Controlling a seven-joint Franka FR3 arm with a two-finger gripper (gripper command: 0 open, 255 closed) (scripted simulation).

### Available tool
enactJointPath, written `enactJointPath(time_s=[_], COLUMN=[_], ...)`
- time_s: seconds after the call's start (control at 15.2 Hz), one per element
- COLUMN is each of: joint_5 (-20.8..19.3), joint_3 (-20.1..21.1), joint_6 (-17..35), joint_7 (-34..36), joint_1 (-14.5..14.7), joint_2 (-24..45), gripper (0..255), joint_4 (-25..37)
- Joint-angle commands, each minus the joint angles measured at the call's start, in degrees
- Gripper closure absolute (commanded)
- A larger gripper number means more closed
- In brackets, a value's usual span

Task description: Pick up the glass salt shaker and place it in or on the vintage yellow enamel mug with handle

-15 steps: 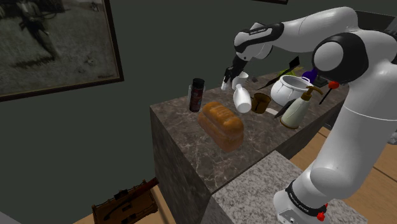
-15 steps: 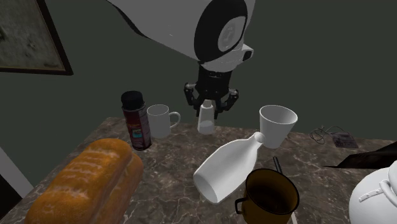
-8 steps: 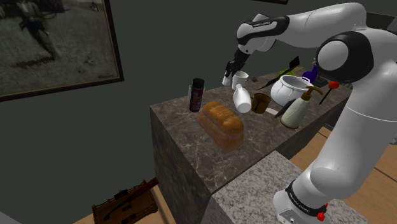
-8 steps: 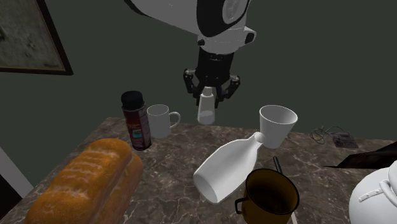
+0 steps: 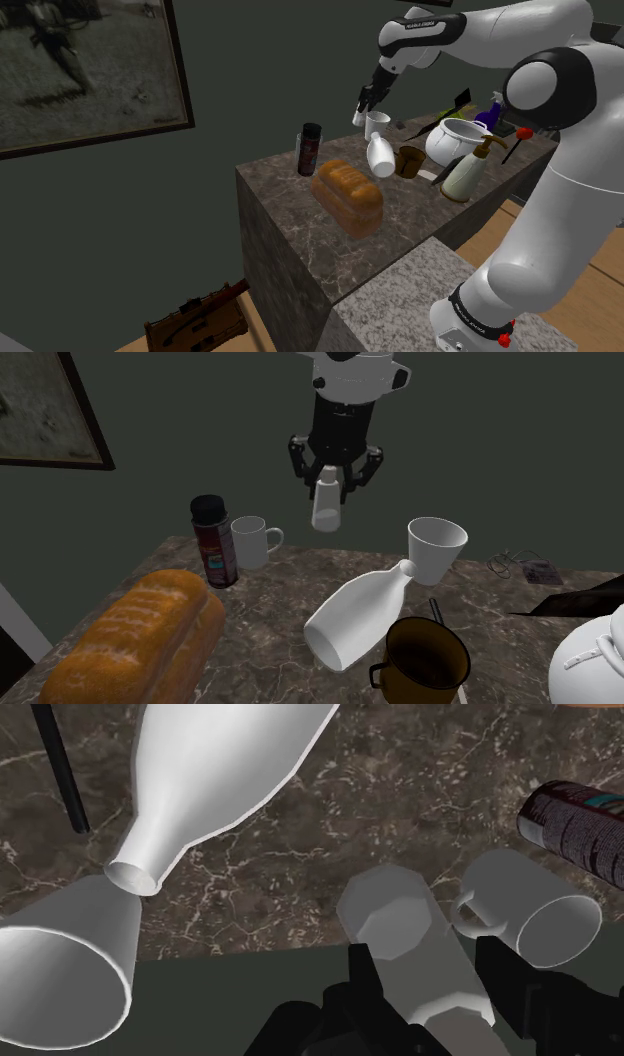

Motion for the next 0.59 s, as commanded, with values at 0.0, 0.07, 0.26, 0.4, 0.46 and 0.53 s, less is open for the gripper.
enactJointPath(time_s=[0.0,0.07,0.26,0.4,0.46,0.53], joint_5=[-0.52,-0.83,-1.81,-2.52,-2.88,-3.25], joint_3=[-0.65,-1.07,-2.4,-3.36,-3.85,-4.37], joint_6=[-0.04,0.06,0.11,-0.06,-0.2,-0.37], joint_7=[-1.2,-2.05,-4.61,-6.34,-7.22,-8.11], joint_1=[-0.57,-0.96,-2.25,-3.19,-3.69,-4.2], joint_2=[-2.33,-3.72,-7.67,-10.11,-11.26,-12.38], gripper=[255,255,255,255,255,255], joint_4=[-2.42,-4.01,-8.28,-10.74,-11.86,-12.9])
